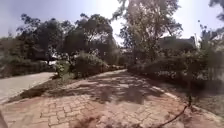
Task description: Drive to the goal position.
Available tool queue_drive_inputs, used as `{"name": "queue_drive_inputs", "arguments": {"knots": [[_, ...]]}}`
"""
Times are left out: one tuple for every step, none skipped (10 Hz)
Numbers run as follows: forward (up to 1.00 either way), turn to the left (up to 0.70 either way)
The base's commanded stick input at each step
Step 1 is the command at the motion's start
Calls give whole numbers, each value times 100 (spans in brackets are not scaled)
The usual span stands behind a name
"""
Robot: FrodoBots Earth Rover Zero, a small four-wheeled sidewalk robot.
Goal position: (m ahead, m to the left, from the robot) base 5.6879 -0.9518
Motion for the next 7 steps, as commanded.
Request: {"name": "queue_drive_inputs", "arguments": {"knots": [[30, 0], [30, 0], [30, 0], [30, 0], [30, 0], [30, 0], [30, 0]]}}
